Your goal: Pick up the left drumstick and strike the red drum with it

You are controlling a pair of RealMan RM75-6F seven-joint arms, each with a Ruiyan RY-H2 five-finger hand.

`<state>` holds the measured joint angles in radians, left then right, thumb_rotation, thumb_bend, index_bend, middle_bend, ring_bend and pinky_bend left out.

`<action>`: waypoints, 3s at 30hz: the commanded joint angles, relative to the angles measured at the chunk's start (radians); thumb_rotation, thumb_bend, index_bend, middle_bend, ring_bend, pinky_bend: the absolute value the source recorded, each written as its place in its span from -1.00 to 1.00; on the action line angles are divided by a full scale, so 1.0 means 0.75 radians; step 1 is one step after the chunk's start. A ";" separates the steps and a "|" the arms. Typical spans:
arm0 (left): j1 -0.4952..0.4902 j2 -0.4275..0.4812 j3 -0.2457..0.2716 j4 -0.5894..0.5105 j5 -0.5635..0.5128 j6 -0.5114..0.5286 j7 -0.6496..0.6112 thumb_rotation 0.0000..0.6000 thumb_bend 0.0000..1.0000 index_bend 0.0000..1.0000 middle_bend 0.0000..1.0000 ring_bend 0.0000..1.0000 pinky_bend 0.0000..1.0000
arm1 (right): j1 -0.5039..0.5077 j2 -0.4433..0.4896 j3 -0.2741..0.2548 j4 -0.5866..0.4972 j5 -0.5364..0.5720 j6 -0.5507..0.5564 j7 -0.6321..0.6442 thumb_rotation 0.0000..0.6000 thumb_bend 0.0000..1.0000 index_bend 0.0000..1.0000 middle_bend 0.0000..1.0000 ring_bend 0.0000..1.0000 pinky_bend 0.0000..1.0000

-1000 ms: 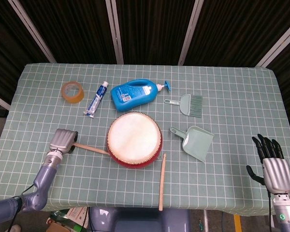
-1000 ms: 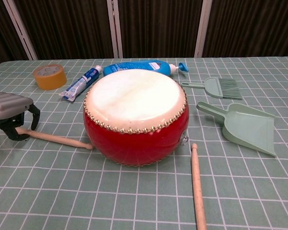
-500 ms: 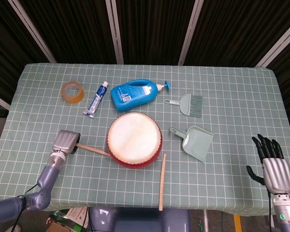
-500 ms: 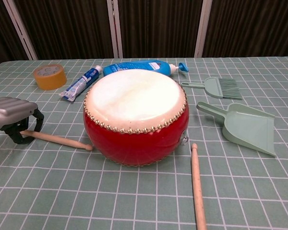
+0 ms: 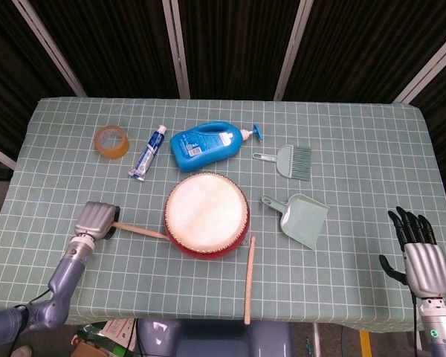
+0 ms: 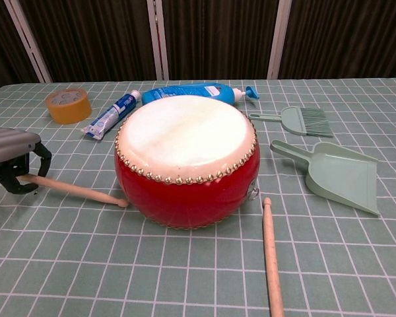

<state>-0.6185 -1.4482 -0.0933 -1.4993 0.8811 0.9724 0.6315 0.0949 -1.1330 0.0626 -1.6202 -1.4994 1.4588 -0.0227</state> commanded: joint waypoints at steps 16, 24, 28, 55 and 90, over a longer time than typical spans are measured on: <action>0.120 0.494 -0.034 -0.495 0.367 0.177 -0.363 1.00 0.35 0.51 1.00 1.00 0.97 | -0.001 0.000 0.004 -0.012 0.013 -0.003 -0.003 1.00 -0.29 -1.00 -1.00 -1.00 -1.00; 0.077 0.546 -0.144 -0.606 0.320 0.208 -0.405 1.00 0.35 0.51 1.00 1.00 0.97 | 0.002 -0.003 0.005 -0.011 0.012 -0.006 -0.008 1.00 -0.29 -1.00 -1.00 -1.00 -1.00; -0.007 0.449 -0.206 -0.588 0.188 0.200 -0.319 1.00 0.35 0.51 1.00 1.00 0.97 | 0.003 -0.002 0.004 -0.012 0.009 -0.007 -0.008 1.00 -0.29 -1.00 -1.00 -1.00 -1.00; -0.496 -0.048 -0.069 -0.285 -0.590 0.250 0.773 1.00 0.31 0.51 1.00 1.00 0.97 | -0.005 0.006 0.002 0.005 -0.005 0.012 0.031 1.00 -0.29 -1.00 -1.00 -1.00 -1.00; -0.354 0.038 -0.168 -0.462 -0.112 0.411 0.259 1.00 0.28 0.51 1.00 1.00 0.97 | -0.002 0.003 0.000 -0.004 0.002 -0.002 0.012 1.00 -0.29 -1.00 -1.00 -1.00 -1.00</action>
<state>-0.8918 -1.3917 -0.2605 -1.8886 0.8294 1.3031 0.8062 0.0933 -1.1305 0.0626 -1.6233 -1.4983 1.4574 -0.0138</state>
